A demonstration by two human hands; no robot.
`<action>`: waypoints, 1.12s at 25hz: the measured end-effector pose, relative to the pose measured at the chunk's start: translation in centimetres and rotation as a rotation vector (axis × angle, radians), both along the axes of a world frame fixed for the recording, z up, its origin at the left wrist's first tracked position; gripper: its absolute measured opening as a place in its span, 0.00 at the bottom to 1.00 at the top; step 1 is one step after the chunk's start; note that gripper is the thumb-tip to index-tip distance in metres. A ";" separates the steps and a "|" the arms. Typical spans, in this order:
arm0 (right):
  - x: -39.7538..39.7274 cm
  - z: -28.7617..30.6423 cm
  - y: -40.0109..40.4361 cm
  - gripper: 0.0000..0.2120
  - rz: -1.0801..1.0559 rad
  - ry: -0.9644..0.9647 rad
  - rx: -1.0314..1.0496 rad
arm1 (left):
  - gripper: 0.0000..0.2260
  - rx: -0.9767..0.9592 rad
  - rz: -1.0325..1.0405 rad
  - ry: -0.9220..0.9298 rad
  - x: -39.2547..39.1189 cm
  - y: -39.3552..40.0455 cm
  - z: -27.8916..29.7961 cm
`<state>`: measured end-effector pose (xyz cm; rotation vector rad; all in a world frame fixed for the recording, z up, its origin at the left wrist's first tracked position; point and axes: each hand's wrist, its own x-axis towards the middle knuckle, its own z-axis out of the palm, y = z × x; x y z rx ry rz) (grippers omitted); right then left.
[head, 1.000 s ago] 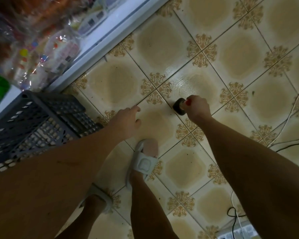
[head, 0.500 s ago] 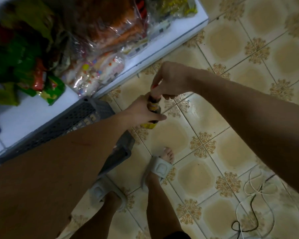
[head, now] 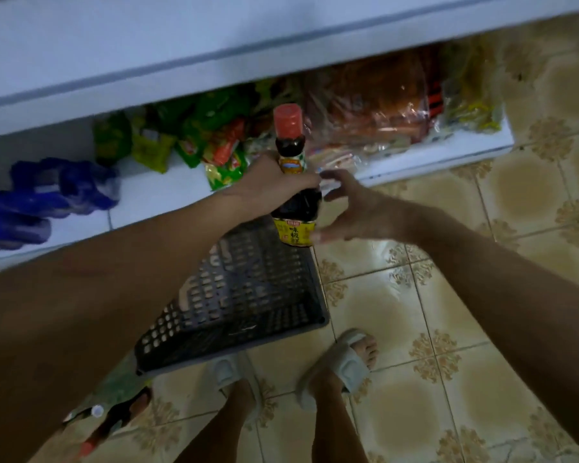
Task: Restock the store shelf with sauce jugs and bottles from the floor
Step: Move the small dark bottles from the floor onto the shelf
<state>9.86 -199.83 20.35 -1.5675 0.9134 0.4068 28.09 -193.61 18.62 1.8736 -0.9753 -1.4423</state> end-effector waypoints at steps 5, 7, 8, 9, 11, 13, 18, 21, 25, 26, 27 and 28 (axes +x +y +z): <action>8.5 3.6 6.3 0.39 -0.339 -0.395 -0.086 | 0.10 -0.156 0.133 -0.028 6.2 2.9 9.7; 11.9 5.7 8.1 0.36 -0.412 -0.480 -0.151 | 0.06 -0.212 0.129 -0.057 9.1 4.5 13.4; 13.5 6.7 8.8 0.35 -0.408 -0.520 -0.206 | 0.06 -0.243 0.130 -0.074 10.6 5.3 15.0; 15.4 7.9 9.3 0.35 -0.404 -0.565 -0.242 | 0.06 -0.279 0.142 -0.098 12.3 6.2 16.7; 19.2 9.9 9.6 0.33 -0.376 -0.636 -0.297 | 0.07 -0.344 0.210 -0.161 15.7 7.4 19.3; 23.2 11.6 9.7 0.31 -0.309 -0.677 -0.367 | 0.08 -0.387 0.301 -0.234 19.0 8.2 20.8; 31.0 12.2 8.5 0.36 -0.203 -0.578 -0.433 | 0.10 -0.337 0.368 -0.374 24.7 7.6 20.8; 33.2 11.6 7.3 0.36 -0.193 -0.544 -0.434 | 0.09 -0.311 0.383 -0.399 26.1 6.3 20.0; 34.0 9.8 6.1 0.36 -0.193 -0.528 -0.390 | 0.04 -0.258 0.410 -0.392 27.0 5.3 18.8; 34.1 9.4 6.0 0.36 -0.189 -0.539 -0.389 | 0.03 -0.264 0.429 -0.391 27.0 5.3 18.6; 34.3 9.1 5.7 0.36 -0.189 -0.548 -0.386 | 0.03 -0.269 0.452 -0.389 27.0 5.2 18.4; 34.3 8.9 5.4 0.36 -0.187 -0.553 -0.376 | 0.03 -0.270 0.473 -0.382 27.0 5.0 18.2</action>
